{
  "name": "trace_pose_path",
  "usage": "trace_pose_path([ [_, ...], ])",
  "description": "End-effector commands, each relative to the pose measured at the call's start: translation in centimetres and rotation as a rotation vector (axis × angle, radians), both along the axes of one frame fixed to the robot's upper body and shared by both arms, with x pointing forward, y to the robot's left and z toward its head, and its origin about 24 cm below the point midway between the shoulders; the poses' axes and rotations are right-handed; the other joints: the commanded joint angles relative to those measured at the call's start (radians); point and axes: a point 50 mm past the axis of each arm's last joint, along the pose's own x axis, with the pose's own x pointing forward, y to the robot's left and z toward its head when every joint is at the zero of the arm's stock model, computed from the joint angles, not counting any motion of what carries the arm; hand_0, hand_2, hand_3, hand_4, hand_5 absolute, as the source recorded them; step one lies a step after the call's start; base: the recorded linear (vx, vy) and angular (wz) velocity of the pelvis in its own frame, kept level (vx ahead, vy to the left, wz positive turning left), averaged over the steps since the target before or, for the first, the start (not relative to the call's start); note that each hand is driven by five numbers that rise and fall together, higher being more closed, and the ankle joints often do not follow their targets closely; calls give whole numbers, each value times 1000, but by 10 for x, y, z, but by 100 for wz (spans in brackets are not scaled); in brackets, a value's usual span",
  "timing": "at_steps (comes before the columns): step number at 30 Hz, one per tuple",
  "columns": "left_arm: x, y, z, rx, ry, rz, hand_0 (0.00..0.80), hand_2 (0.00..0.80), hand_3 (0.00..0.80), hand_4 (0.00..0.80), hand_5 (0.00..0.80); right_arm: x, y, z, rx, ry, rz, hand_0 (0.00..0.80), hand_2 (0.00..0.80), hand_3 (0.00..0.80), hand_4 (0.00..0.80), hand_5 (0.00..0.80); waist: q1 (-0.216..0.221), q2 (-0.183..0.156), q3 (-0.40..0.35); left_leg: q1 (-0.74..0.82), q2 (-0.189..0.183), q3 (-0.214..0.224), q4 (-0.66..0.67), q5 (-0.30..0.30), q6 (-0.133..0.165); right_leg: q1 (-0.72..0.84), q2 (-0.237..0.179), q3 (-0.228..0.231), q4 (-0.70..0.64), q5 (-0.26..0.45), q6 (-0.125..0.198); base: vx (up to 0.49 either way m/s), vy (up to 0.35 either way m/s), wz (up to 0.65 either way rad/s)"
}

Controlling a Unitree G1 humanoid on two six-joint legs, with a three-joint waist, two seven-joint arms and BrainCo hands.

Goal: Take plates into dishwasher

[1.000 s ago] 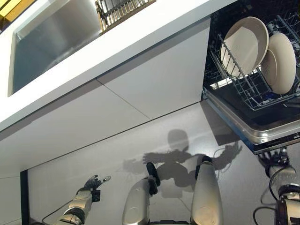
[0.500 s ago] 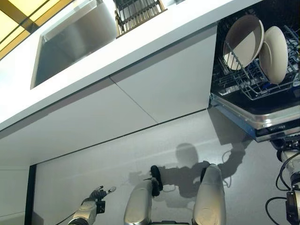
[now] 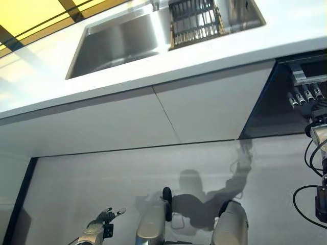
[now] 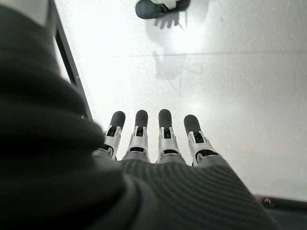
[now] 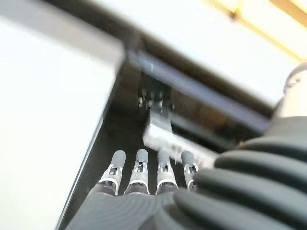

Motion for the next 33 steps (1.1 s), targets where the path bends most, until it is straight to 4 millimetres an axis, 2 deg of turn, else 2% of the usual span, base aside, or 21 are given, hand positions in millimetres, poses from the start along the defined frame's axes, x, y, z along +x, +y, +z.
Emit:
trace_pose_path([
  [1,6,30,12,127,6,-8,0,0,0,0,0,20,21,29,-215,-26,81,0,0,0,0,0,6,-97,-66,30,-17,38,-42,10,39,151,95,21,-194,79,-39,-36,-122,6],
  [4,1,37,12,156,3,55,0,0,0,0,0,7,20,-33,-393,262,141,0,0,0,0,0,10,-131,-92,59,8,45,-154,76,19,213,144,7,-327,118,-40,-26,-155,1],
  [6,-4,37,10,153,3,92,0,0,0,0,0,-3,23,-67,-484,391,199,0,0,0,0,0,17,-146,-111,56,33,59,-205,124,0,256,175,-6,-400,139,-46,-26,-126,2],
  [7,-5,36,9,145,0,95,0,0,0,0,0,-5,29,-79,-504,426,235,0,0,0,0,0,22,-149,-116,48,47,71,-231,160,-12,277,190,-11,-428,144,-47,-50,-96,5],
  [8,-5,32,7,132,-11,97,0,0,0,0,0,-9,46,-102,-536,453,321,0,0,0,0,0,32,-152,-122,34,74,79,-266,240,-38,321,222,-16,-477,155,-54,-83,-64,14],
  [9,-5,29,6,124,-19,100,0,0,0,0,0,-11,54,-112,-543,467,359,0,0,0,0,0,35,-155,-123,28,79,76,-260,252,-41,332,229,-18,-486,157,-57,-129,-53,24],
  [11,-1,24,6,109,-30,84,0,0,0,0,0,-22,75,-145,-564,520,438,0,0,0,0,0,24,-173,-132,34,77,99,-199,202,-27,334,220,-32,-497,163,-60,-170,-5,26],
  [12,2,18,4,98,-26,55,0,0,0,0,0,-38,87,-171,-531,567,460,0,0,0,0,0,12,-191,-141,51,67,112,-151,157,-13,331,203,-41,-495,165,-60,-204,38,20],
  [14,3,7,0,74,0,-2,0,0,0,0,0,-74,99,-214,-550,696,505,0,0,0,0,0,-7,-215,-162,72,57,125,-54,107,1,324,179,-47,-513,191,-58,-201,55,43],
  [16,1,-10,-6,14,63,-75,0,0,0,0,0,-115,111,-253,-529,843,523,0,0,0,0,0,-33,-228,-185,122,42,128,-11,54,18,315,160,-41,-538,226,-46,-170,171,75],
  [17,-3,-17,-10,-26,122,-114,0,0,0,0,0,-130,118,-266,-533,911,518,0,0,0,0,0,-46,-223,-199,165,35,131,-56,32,23,313,158,-37,-548,237,-36,-104,258,46],
  [18,-10,-24,-14,-64,197,-159,0,0,0,0,0,-144,125,-278,-617,982,542,0,0,0,0,0,-56,-212,-213,192,29,129,-130,21,28,317,159,-36,-561,246,-22,-42,236,30],
  [20,-18,-32,-18,-85,289,-215,0,0,0,0,0,-164,136,-294,-714,1083,591,0,0,0,0,0,-67,-199,-238,224,23,152,-229,23,35,318,153,-42,-587,271,2,-38,195,50],
  [23,-30,-41,-23,-92,336,-274,0,0,0,0,0,-192,145,-310,-731,1282,538,0,0,0,0,0,-66,-192,-263,250,-11,134,-259,-4,52,328,148,-42,-622,289,21,-26,147,42],
  [25,-35,-47,-26,-94,312,-279,0,0,0,0,0,-208,149,-316,-899,1342,651,0,0,0,0,0,-58,-186,-276,257,-26,132,-271,-15,65,333,142,-44,-636,300,32,-39,109,4],
  [27,-41,-53,-28,-126,316,-280,0,0,0,0,0,-207,164,-319,-1085,1292,818,0,0,0,0,0,-47,-184,-285,260,-39,127,-280,-20,73,338,137,-50,-650,309,42,-57,85,-10],
  [33,-41,-46,-26,-87,315,-294,0,0,0,0,0,-212,177,-323,-999,1309,930,0,0,0,0,0,-43,-201,-301,268,-54,130,-285,-33,86,340,132,-41,-655,316,55,-14,21,-4],
])
